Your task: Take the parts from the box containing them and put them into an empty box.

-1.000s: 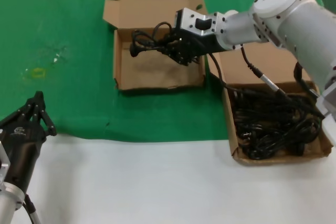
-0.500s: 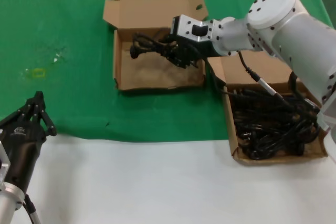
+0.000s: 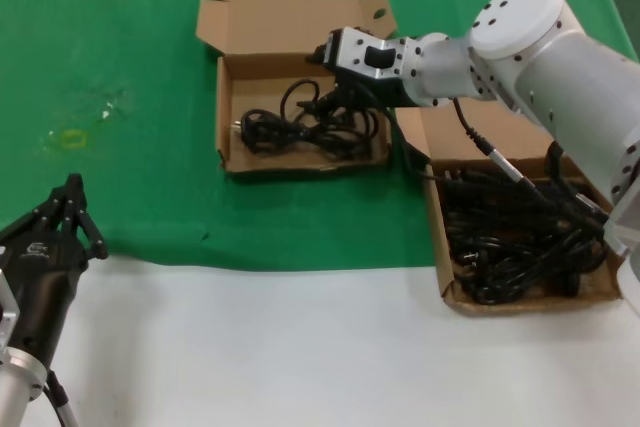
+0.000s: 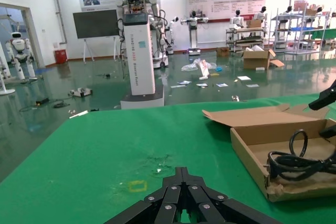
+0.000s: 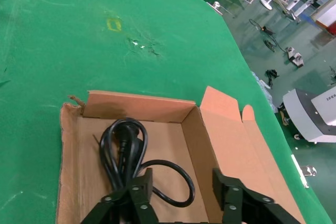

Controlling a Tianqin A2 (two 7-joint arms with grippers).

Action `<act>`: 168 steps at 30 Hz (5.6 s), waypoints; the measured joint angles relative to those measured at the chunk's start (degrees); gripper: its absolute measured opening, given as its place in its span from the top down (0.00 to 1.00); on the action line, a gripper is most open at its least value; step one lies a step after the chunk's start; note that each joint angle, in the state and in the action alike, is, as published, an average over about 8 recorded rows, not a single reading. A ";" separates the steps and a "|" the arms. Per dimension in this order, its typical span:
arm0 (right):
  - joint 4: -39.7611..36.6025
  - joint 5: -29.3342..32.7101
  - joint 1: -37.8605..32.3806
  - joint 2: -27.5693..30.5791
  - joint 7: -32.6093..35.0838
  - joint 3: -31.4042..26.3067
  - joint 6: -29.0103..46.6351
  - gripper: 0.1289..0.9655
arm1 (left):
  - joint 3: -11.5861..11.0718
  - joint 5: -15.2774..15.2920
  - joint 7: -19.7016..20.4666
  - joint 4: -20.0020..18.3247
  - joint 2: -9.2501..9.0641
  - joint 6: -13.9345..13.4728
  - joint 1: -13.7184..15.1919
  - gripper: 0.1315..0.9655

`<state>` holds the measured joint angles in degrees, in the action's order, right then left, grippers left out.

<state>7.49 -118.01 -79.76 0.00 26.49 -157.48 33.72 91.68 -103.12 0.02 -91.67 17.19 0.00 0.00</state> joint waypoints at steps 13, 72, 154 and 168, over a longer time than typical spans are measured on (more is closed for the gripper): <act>0.12 0.00 0.12 0.02 -0.02 0.09 -0.06 0.51 | 0.00 0.00 0.00 0.00 0.00 0.00 0.00 0.97; 60.77 10.74 57.59 12.41 -19.11 47.51 -24.34 0.00 | 0.00 -0.01 -0.01 0.00 0.00 0.00 0.00 0.00; 81.36 14.38 77.08 16.61 -25.60 63.60 -32.59 0.00 | 0.00 -0.01 -0.02 0.00 0.00 0.00 0.00 0.00; 81.36 14.38 77.08 16.61 -25.60 63.60 -32.59 0.00 | 0.00 -0.01 -0.02 0.00 0.00 0.00 0.00 0.00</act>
<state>88.85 -103.63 -2.68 16.61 0.89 -93.88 1.13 91.67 -103.13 0.00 -91.67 17.19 0.00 0.00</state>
